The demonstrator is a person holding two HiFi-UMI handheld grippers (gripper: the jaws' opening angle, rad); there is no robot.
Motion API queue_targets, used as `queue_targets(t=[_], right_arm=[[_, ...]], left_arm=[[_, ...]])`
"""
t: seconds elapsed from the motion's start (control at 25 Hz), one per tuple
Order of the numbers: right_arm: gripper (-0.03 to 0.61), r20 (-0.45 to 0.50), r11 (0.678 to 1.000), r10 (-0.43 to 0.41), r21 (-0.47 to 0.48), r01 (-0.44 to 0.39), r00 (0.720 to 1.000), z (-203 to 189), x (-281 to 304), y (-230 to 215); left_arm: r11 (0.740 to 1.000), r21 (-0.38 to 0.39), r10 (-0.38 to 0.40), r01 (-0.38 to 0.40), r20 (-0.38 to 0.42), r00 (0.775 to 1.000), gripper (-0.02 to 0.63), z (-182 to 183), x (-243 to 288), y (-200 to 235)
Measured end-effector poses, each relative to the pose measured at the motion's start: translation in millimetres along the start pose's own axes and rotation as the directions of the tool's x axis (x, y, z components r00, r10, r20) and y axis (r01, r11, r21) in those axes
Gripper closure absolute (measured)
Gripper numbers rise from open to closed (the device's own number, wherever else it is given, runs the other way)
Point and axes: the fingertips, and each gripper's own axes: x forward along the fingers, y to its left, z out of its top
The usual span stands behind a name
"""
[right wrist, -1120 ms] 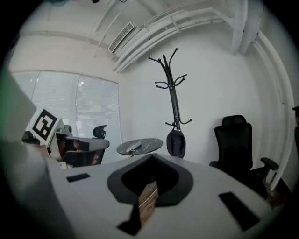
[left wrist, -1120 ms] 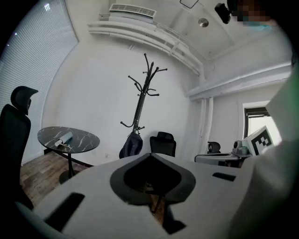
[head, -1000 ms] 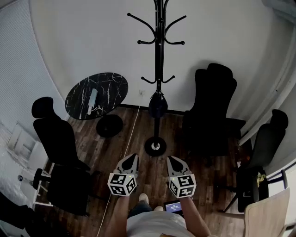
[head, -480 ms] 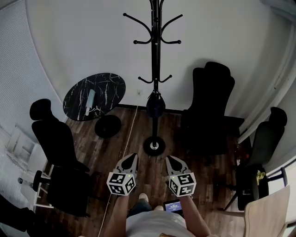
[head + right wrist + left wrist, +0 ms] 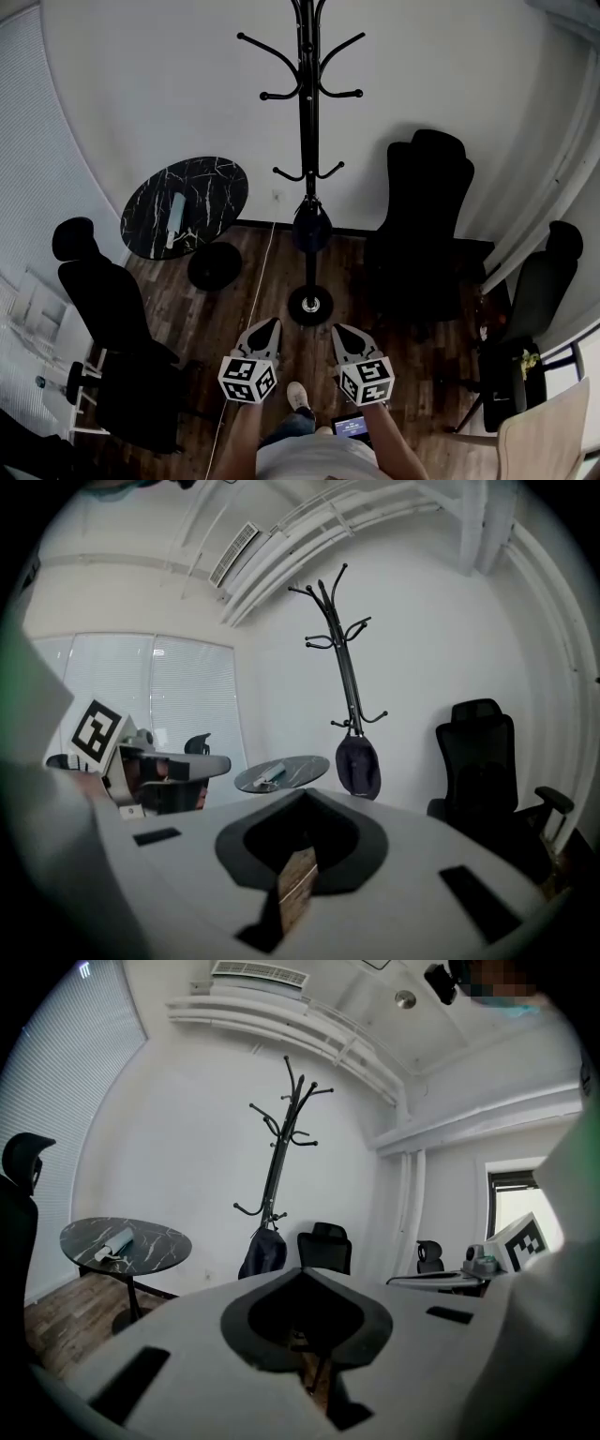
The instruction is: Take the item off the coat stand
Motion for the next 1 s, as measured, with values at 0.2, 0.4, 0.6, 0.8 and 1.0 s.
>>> queue_targets(t=[0.2, 0.4, 0.6, 0.8, 1.0], right_arm=[[0.566, -0.016, 1.0, -0.017, -0.005, 0.017, 1.0, 8.4, 50.7, -26.4], [0.566, -0.021, 1.0, -0.027, -0.004, 0.027, 0.999, 23.1, 100.2, -49.3], [0.566, -0.01, 0.997, -0.072, -0.01, 0.072, 0.997, 36.2, 136.1, -72.9], [0.566, -0.02, 0.994, -0.104, -0.029, 0.103, 0.994, 38.8, 167.7, -90.4], [0.566, -0.023, 0.989, -0.145, -0.032, 0.144, 0.989, 41.8, 185.4, -99.9]], left_arm=[[0.999, -0.031, -0.026, 0.026, 0.011, 1.0, 0.594, 8.6, 48.7, 29.7], [0.994, -0.099, -0.053, 0.056, 0.026, 0.998, 0.594, 24.7, 94.7, 62.5], [0.982, -0.164, -0.085, 0.09, 0.037, 0.996, 0.594, 39.3, 134.9, 87.6], [0.972, -0.167, -0.166, 0.168, 0.027, 0.986, 0.594, 39.5, 169.5, 98.4], [0.984, -0.091, -0.155, 0.156, 0.012, 0.988, 0.594, 40.5, 190.4, 114.5]])
